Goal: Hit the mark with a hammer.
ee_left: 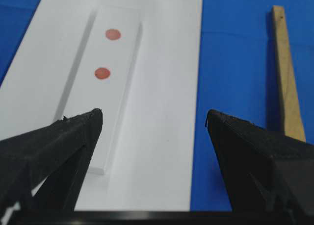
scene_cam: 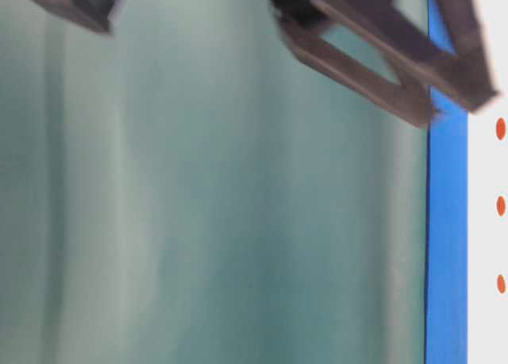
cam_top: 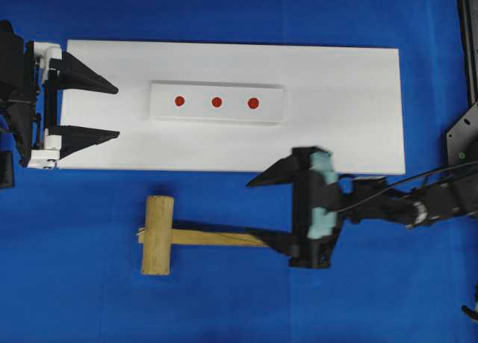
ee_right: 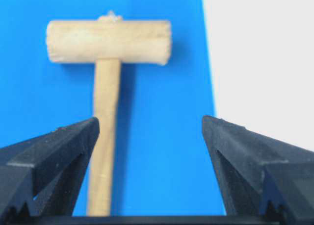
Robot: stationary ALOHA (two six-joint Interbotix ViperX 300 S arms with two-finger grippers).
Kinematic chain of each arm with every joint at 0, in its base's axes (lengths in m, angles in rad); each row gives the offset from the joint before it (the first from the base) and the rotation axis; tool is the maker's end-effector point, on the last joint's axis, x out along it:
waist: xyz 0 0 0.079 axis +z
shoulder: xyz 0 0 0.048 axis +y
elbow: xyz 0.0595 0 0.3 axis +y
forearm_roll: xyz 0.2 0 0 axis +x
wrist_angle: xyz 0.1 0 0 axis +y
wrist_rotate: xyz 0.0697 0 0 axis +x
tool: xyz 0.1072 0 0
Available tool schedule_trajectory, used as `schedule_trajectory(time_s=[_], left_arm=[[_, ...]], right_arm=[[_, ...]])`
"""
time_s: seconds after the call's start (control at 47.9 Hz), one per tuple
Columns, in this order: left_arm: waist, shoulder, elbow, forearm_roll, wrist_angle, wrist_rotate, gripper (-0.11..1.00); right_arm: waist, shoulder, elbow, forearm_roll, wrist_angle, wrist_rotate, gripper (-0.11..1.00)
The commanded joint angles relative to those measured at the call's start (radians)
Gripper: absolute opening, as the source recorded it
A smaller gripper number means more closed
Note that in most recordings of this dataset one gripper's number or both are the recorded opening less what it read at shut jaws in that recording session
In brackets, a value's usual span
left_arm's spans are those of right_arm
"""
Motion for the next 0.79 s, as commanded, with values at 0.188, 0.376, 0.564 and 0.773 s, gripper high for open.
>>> schedule_trajectory(time_s=[0.188,0.376,0.564,0.773], left_arm=[[0.002,-0.012,-0.006,0.000,0.000,0.005,0.83],[-0.002,-0.034,0.002,0.003,0.000,0.014,0.83],[-0.005,-0.087,0.025,0.003,0.000,0.015,0.82],[-0.005,-0.193,0.072,0.005,0.009,0.066,0.81]], right_arm=[[-0.048,-0.319,0.170,-0.002,-0.035,-0.083,0.81],[-0.054,-0.534,0.284,-0.002,-0.051,-0.114,0.81],[-0.055,-0.672,0.396,0.003,-0.075,-0.167,0.81],[-0.055,-0.778,0.502,0.005,-0.094,-0.192,0.81]])
